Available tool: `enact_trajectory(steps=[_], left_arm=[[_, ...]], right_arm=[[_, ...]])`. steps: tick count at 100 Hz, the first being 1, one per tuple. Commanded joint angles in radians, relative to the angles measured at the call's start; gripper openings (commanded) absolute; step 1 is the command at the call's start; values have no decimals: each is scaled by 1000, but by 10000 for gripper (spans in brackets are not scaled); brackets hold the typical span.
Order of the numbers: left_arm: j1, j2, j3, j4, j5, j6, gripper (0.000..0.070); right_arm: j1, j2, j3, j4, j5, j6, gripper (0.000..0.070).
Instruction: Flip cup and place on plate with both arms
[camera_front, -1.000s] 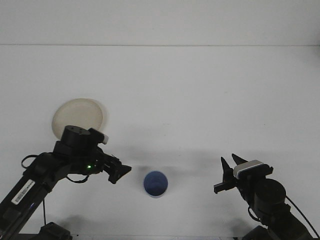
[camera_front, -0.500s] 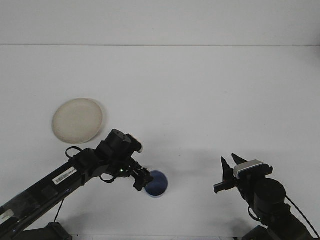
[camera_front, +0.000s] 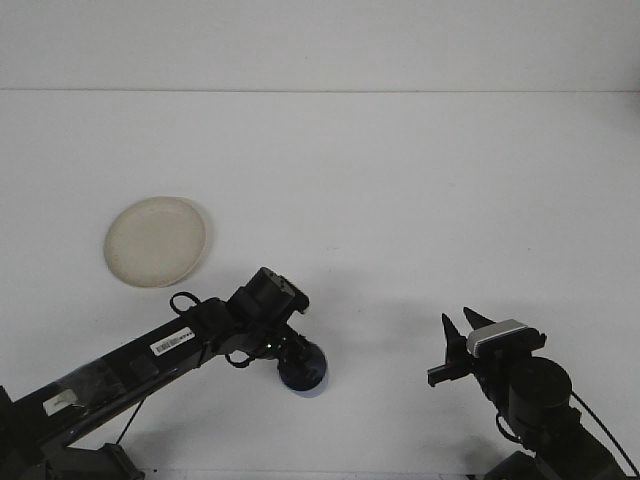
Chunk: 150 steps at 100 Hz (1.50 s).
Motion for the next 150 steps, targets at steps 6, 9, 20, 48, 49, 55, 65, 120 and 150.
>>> enact_trajectory(steps=[6,9,20,48,49,55,65,120,150], left_arm=[[-15,21,19,-1,-9,-3,14],[-15,21,19,-3,-10,-6,14],[-13,20,39,-29,-12,-8,14],[60,-25,278,-238,-117,64,14],[64,-27,289,-245,-123,68,14],[101,-46,355,-290,-159,90,14],[192,-69,469,-368,-209,123,15],[808,7,634,-550,-237,217,14],[945,208,634,-527,-204,217,14]], right_arm=[[5,1,6,9,1,10,248],[5,1,6,8,1,10,248],[5,1,6,8,2,10,248],[5,1,6,8,2,10,248],[5,1,6,8,2,10,248],[5,1,6,8,2,10,248],[5,1,6,8,2,10,248],[5,1,6,8,1,10,248],[6,1,6,5,0,10,248]])
